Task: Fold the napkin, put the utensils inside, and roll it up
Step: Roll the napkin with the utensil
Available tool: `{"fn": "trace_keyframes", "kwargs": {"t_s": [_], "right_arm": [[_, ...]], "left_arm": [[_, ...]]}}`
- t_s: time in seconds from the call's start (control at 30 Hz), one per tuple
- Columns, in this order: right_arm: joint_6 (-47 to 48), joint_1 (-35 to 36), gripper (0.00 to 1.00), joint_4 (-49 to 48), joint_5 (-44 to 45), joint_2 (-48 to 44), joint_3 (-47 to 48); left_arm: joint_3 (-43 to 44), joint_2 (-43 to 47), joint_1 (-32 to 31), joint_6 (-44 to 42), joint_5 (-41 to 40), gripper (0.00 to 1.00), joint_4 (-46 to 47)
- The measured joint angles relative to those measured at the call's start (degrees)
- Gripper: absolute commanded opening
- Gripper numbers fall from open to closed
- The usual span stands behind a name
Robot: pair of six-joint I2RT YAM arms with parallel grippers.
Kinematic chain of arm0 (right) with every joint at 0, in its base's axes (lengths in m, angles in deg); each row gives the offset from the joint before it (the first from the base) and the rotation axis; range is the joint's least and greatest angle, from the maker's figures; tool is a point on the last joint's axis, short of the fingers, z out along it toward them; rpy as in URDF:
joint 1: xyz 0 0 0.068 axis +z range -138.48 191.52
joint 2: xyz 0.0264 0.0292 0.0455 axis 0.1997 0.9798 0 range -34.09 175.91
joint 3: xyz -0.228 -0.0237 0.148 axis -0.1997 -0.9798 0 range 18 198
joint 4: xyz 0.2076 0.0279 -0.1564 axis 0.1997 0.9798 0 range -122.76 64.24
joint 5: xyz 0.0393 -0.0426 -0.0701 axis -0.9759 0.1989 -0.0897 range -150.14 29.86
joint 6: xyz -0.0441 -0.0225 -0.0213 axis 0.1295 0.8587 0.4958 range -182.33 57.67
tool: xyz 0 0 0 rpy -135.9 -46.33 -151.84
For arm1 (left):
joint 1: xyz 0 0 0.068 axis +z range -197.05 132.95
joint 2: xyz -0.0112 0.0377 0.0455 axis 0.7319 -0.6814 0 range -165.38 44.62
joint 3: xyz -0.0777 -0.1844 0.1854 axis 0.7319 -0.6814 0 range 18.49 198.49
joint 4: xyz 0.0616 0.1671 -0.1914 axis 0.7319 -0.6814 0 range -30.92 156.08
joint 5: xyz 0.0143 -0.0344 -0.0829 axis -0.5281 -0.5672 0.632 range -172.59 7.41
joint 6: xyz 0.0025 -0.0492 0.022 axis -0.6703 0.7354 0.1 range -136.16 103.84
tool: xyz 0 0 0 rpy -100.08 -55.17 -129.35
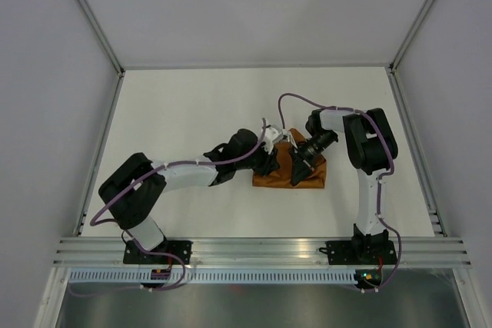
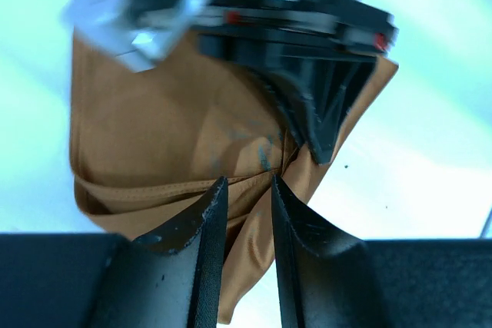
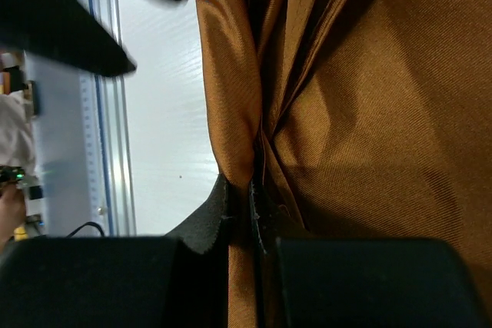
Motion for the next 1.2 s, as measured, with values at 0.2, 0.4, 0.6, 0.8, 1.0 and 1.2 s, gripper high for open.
{"fn": "trace_keyframes", "kwargs": {"t_s": [0.2, 0.4, 0.6, 0.8, 1.0, 1.2], "right_arm": [[-0.57, -0.04, 0.00, 3.61, 0.81, 1.88, 0.42], [-1.07, -0.09, 0.00, 4.90, 1.38, 2.62, 1.01], [-1.11, -0.22, 0.01, 5.62, 1.57, 3.08, 1.31], [-1.20, -0.31, 0.00, 6.25, 1.57, 3.63, 1.75], [-1.36, -0.31, 0.00, 6.58, 1.81, 3.82, 1.92], [-1.36, -0.31, 0.00, 6.86, 2.05, 3.91, 1.95]], "left_arm": [[0.28, -1.57, -6.08, -11.87, -3.41, 0.41, -0.96], [2.32, -4.28, -6.67, -20.48, -2.32, 0.42, -6.84], [3.13, -5.05, -7.65, -24.92, 0.50, 0.42, -9.97], [4.90, -5.92, -8.59, -26.14, 3.87, 0.43, -11.26], [6.82, -8.74, -9.90, -27.47, 5.31, 0.43, -11.54], [8.13, -11.26, -10.19, -28.39, 5.14, 0.43, -10.80]]}}
